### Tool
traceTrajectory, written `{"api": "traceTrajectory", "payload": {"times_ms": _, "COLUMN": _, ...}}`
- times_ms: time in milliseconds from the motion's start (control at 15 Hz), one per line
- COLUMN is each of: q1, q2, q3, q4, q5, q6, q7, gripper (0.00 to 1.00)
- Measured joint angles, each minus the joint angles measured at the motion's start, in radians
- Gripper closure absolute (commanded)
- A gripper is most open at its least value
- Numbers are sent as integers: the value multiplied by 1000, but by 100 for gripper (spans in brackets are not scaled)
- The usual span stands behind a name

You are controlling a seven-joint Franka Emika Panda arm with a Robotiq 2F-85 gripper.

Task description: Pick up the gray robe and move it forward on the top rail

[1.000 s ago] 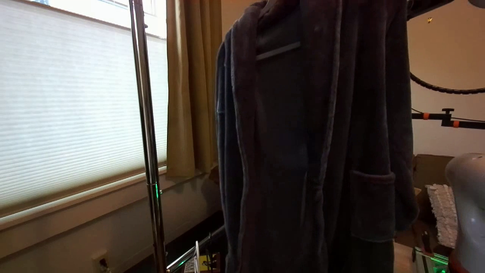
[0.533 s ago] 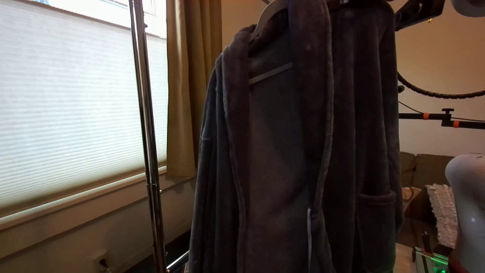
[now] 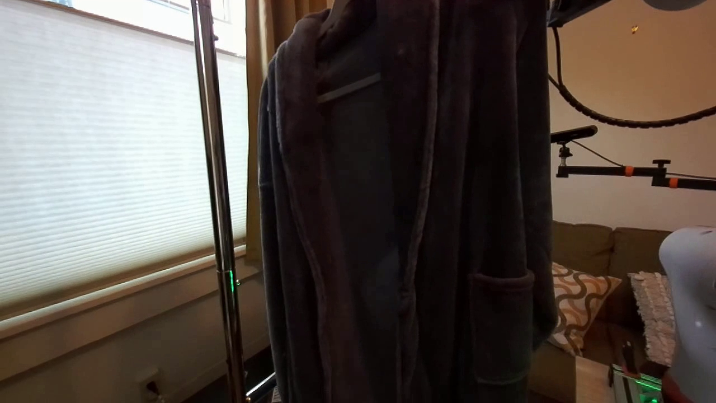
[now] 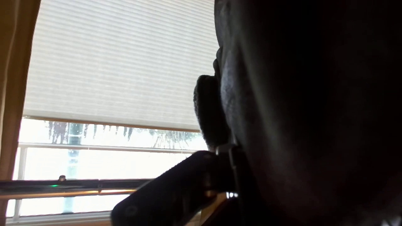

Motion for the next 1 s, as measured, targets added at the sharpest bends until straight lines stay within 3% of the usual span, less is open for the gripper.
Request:
{"api": "traceTrajectory", "payload": {"times_ms": 67, "q1": -11, "q2": 15, "q3": 15, "q4": 18, "q5": -7, "q6": 1, "q7": 21, "gripper": 92}}
{"api": "traceTrajectory", "payload": {"times_ms": 133, "q1": -23, "q2": 27, "q3": 27, "q4": 36, "q5": -11, "q6": 1, "q7": 37, "gripper": 98}}
{"api": "traceTrajectory", "payload": {"times_ms": 600, "q1": -42, "q2": 104, "q3": 52, "q4": 54, "q5": -14, "q6": 26, "q7": 112, "gripper": 98}}
{"api": "traceTrajectory", "payload": {"times_ms": 1000, "q1": -49, "q2": 186, "q3": 98, "q4": 155, "q5": -24, "q6": 64, "q7": 136, "gripper": 98}}
